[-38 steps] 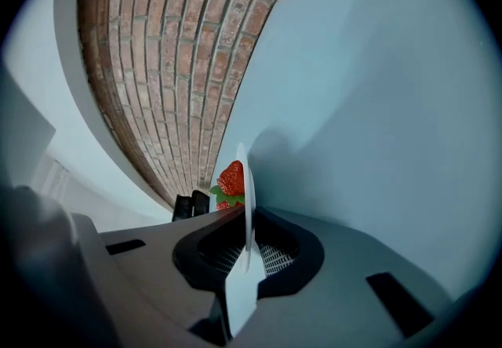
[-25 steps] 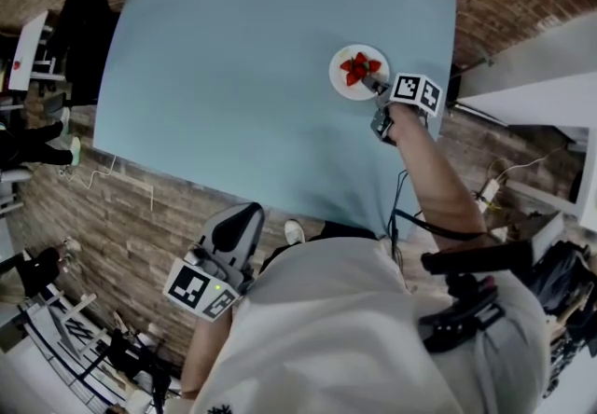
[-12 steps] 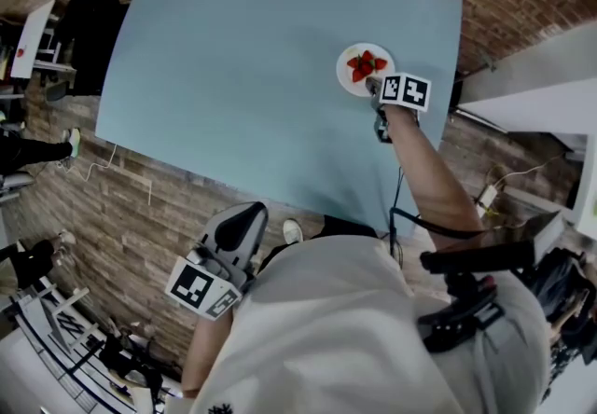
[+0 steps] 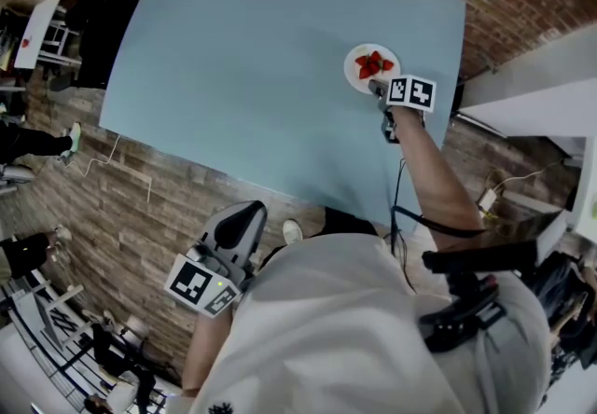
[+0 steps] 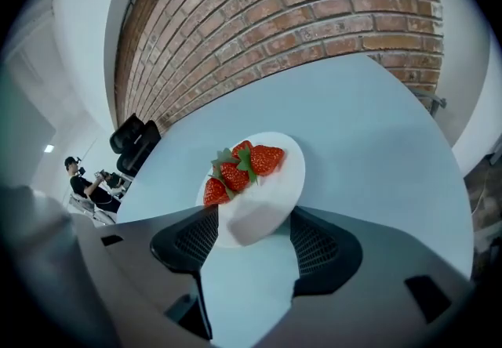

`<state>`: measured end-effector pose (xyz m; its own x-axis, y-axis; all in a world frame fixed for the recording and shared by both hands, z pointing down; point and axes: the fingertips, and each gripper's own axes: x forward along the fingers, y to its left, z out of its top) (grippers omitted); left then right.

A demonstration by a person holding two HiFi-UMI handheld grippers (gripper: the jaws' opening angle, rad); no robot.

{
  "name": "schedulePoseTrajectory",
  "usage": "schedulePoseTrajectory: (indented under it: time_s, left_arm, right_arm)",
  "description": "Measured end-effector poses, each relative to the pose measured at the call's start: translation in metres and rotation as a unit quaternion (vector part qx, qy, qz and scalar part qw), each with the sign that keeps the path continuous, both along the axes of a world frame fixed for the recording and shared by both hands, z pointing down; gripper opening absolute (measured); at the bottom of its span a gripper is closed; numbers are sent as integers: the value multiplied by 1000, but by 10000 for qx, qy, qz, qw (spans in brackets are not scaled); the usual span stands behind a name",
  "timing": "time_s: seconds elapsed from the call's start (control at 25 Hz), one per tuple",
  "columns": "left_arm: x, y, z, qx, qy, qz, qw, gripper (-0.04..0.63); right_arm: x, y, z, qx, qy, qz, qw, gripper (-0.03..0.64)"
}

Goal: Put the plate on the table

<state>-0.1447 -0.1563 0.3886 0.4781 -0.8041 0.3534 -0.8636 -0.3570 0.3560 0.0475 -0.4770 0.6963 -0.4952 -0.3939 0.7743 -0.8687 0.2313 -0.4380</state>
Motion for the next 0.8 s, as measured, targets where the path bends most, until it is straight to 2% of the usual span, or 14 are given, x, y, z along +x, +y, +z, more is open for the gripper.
schedulePoseTrajectory:
  time_s: [0.16,0.52,0.8]
  left_arm:
    - [-4,13,-2,59,-37,52,10000,14]
    - [-20,46,-9,276,-11,94,9996,14]
    - [-40,87,-12,421,72,165,9990,14]
  right_arm:
    - [-1,9,-1,-9,163,-189,9997,316]
    - [11,50,2,-141,173,-100,9997,321]
    - [4,118,-30,334,98,-208,9992,319]
